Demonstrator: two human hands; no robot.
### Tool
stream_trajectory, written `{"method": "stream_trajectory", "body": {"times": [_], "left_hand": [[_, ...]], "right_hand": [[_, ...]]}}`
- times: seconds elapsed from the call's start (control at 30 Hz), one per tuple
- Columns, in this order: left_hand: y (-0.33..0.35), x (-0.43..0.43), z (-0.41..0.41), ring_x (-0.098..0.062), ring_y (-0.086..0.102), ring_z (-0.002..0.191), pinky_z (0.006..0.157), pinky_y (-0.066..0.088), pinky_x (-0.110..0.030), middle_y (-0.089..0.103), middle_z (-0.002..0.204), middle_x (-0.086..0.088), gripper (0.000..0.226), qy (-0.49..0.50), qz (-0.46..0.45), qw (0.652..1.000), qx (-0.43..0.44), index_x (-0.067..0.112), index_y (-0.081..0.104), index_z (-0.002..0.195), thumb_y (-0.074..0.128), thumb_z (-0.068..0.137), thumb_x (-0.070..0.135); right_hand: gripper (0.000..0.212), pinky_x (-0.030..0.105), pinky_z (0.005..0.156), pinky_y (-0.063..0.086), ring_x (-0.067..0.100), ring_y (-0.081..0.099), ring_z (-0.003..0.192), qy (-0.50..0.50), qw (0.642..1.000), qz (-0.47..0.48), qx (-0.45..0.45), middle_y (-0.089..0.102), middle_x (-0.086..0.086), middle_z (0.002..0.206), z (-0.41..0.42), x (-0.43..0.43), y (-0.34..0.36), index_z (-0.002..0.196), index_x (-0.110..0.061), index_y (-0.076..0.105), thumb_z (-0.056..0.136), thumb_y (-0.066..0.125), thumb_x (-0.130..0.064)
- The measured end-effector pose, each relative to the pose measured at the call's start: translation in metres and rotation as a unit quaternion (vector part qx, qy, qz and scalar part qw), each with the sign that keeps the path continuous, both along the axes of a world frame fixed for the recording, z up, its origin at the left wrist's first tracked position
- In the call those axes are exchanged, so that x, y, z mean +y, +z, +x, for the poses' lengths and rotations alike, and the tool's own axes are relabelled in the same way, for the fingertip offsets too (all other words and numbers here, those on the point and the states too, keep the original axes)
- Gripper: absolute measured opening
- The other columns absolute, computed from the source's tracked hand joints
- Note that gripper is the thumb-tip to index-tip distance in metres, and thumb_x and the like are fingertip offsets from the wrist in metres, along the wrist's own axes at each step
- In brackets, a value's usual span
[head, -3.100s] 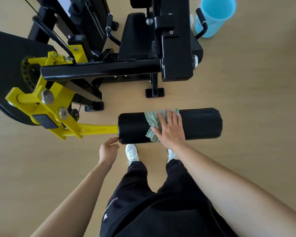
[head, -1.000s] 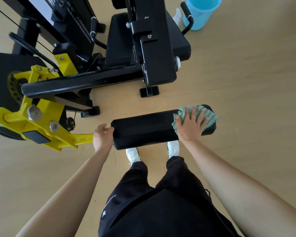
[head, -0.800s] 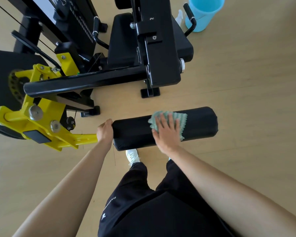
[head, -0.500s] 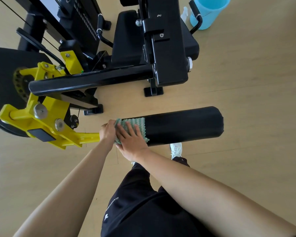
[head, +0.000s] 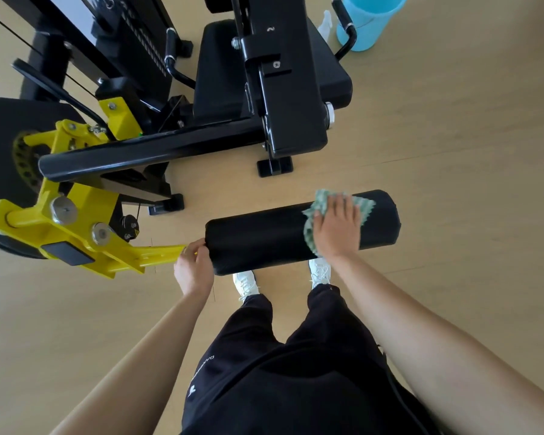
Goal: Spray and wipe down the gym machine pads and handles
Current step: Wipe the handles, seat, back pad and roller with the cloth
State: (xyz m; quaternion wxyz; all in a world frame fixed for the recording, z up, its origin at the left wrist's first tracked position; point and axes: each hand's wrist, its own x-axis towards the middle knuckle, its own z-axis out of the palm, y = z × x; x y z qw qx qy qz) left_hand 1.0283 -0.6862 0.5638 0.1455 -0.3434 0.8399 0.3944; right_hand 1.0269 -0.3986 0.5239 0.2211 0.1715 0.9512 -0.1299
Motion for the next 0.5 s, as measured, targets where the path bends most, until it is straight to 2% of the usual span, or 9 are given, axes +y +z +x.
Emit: {"method": "stream_trajectory", "body": {"times": [0.13,0.33,0.4,0.5], "left_hand": [[-0.001,0.001,0.024,-0.03,0.058,0.094,0.084,0.04,-0.034,0.07,0.095,-0.004,0.045,0.009,-0.005,1.0,0.003,0.018,0.075,0.11,0.042,0.082,0.029],[0.003,-0.001,0.037,-0.025,0.06,0.09,0.083,0.04,-0.031,0.07,0.089,0.002,0.051,-0.004,0.002,1.0,0.007,0.019,0.077,0.11,0.042,0.075,0.03],[0.001,-0.003,0.039,-0.023,0.059,0.087,0.082,0.038,-0.03,0.07,0.087,0.002,0.047,-0.009,-0.001,1.0,0.006,0.02,0.077,0.106,0.043,0.076,0.031],[-0.004,-0.01,0.035,-0.031,0.06,0.084,0.077,0.043,-0.037,0.071,0.08,-0.002,0.032,-0.008,0.007,1.0,-0.008,0.019,0.076,0.091,0.047,0.083,0.032]], "right_hand": [[0.067,0.05,0.13,0.002,0.033,0.001,0.16,-0.088,0.995,0.041,0.018,0.01,0.017,0.172,0.005,0.052,-0.007,0.164,-0.006,0.012,0.11,0.013,-0.045],[0.065,0.051,0.129,0.0,0.033,-0.003,0.16,-0.171,0.984,0.044,0.025,0.008,0.018,0.172,-0.001,0.064,-0.009,0.164,-0.005,0.012,0.11,0.019,-0.04],[0.063,0.053,0.129,-0.001,0.037,-0.003,0.159,-0.171,0.984,0.046,0.028,0.01,0.018,0.172,0.0,0.059,-0.009,0.163,-0.006,0.017,0.11,0.02,-0.039],[0.064,0.055,0.128,-0.005,0.039,-0.002,0.159,-0.097,0.994,0.026,0.046,0.014,0.013,0.172,0.005,0.037,-0.009,0.162,-0.012,0.025,0.108,0.015,-0.044]]}}
